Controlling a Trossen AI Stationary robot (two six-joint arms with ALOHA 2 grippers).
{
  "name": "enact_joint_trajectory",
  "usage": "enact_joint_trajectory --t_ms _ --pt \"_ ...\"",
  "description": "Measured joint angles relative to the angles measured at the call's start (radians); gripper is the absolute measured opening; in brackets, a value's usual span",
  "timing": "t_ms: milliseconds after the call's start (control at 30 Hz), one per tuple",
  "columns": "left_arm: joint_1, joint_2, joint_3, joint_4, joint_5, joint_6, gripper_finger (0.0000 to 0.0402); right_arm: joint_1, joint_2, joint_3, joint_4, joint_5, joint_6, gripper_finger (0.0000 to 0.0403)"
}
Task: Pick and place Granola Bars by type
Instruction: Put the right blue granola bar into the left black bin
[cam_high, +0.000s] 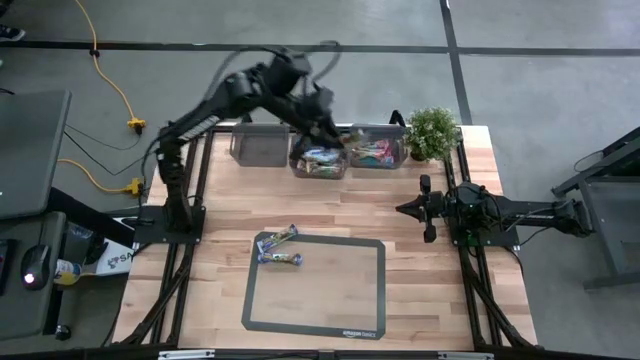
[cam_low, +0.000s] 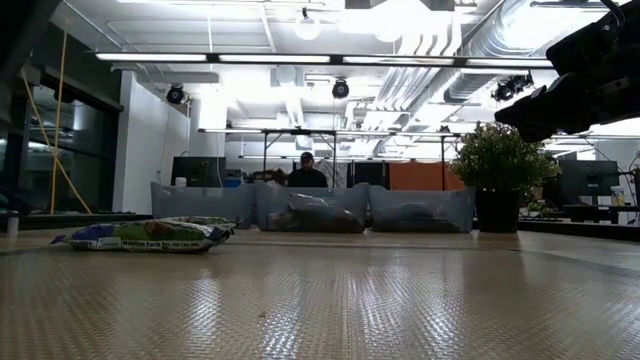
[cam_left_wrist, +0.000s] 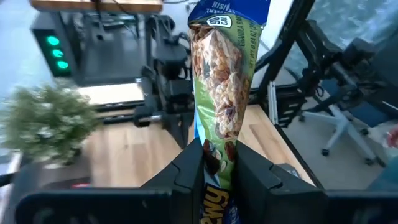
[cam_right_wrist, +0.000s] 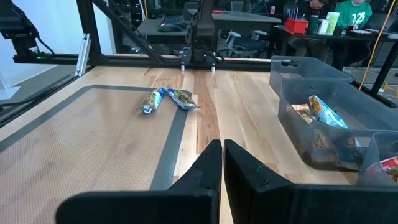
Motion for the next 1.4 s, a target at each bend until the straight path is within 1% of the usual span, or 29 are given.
enact_joint_trajectory --t_ms 400,600,767,900,1000,1100,1233,1333,1400 --pt "0.147 -0.236 0.000 -0.256 -0.100 0.093 0.0065 0.000 0.000 0.000 0.000 0.000 0.000 0.0000" --pt "0.241 -0.332 0.000 -0.342 -0.120 0.120 0.0065 0.000 0.000 0.000 0.000 0.000 0.000 0.0000" --pt "0.328 -0.391 0.000 -0.423 -0.126 0.150 0.0065 0.000 0.000 0.000 0.000 0.000 0.000 0.0000" --pt "0.407 -0.430 0.000 -0.453 -0.129 0.164 0.0065 0.000 0.000 0.000 0.000 0.000 0.000 0.0000" --pt "0.464 -0.444 0.000 -0.465 -0.191 0.168 0.0065 0.000 0.000 0.000 0.000 0.000 0.000 0.0000" --pt "0.507 -0.444 -0.003 -0.472 -0.210 0.171 0.0065 0.000 0.000 0.000 0.000 0.000 0.000 0.0000" --pt "0.549 -0.459 -0.082 -0.451 -0.272 0.171 0.0065 0.000 0.000 0.000 0.000 0.000 0.000 0.0000" --pt "0.577 -0.482 -0.204 -0.395 -0.304 0.170 0.0065 0.000 0.000 0.000 0.000 0.000 0.000 0.0000" --pt "0.598 -0.505 -0.309 -0.343 -0.313 0.171 0.0065 0.000 0.000 0.000 0.000 0.000 0.000 0.0000"
